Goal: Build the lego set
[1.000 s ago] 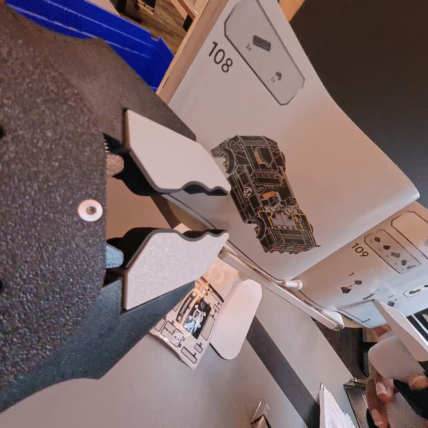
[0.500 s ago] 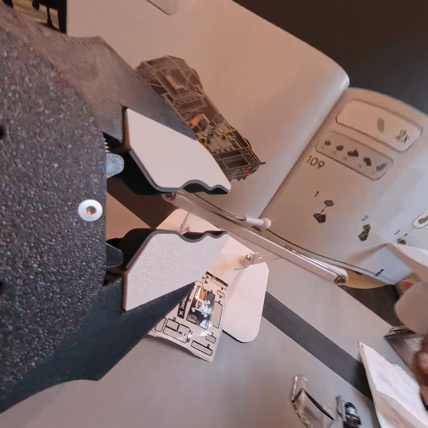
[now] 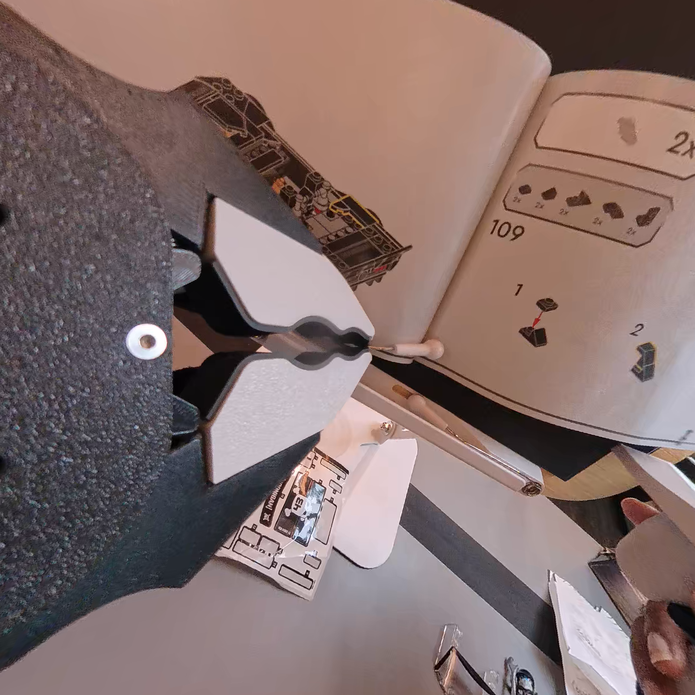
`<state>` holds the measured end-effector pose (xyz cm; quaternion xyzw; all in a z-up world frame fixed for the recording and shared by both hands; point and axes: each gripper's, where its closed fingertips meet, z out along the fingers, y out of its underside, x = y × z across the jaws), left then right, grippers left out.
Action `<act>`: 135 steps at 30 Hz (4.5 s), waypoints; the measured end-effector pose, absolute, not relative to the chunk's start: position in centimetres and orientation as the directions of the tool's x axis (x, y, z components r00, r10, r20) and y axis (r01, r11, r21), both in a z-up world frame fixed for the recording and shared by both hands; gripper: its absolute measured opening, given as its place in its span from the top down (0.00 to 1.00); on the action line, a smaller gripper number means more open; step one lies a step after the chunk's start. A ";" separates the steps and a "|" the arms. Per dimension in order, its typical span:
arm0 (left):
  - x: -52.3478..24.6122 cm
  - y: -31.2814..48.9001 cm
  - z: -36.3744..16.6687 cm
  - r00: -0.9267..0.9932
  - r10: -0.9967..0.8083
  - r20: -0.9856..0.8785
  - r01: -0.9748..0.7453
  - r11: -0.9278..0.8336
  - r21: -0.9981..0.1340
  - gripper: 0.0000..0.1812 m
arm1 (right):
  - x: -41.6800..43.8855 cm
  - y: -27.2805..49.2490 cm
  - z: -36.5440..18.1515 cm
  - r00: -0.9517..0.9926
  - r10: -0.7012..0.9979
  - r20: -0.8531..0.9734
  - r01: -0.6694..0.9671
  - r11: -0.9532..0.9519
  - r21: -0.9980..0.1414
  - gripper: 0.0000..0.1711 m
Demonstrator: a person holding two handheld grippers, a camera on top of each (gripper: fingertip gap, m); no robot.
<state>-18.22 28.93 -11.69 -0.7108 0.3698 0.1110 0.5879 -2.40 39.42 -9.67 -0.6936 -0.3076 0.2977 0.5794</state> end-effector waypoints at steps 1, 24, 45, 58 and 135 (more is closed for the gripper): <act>-18.2 28.9 -11.7 0.705 -0.405 -0.582 -0.648 -0.035 -0.761 0.98 | -2.3 39.5 -9.8 0.641 0.765 -0.054 0.083 -0.139 -0.987 0.70; -18.0 29.0 -12.3 0.671 -0.489 -0.557 -0.679 -0.106 -0.726 0.98 | -3.2 27.3 -6.9 0.117 0.993 0.034 0.076 0.025 -0.997 0.61; -17.6 28.6 -12.8 0.644 -0.512 -0.568 -0.670 -0.019 -0.742 0.98 | -1.7 36.6 -10.4 0.504 0.842 -0.192 -0.076 -0.178 -0.981 1.00; -17.4 28.6 -12.7 0.719 -0.492 -0.490 -0.569 -0.013 -0.822 0.97 | -1.4 36.7 -10.8 0.518 0.825 -0.226 -0.135 -0.182 -0.974 0.94; -38.4 7.4 -28.9 0.546 -0.817 0.184 -0.763 -0.576 -0.294 0.75 | 10.4 15.4 -18.4 0.852 0.449 0.271 0.270 0.068 -0.961 0.85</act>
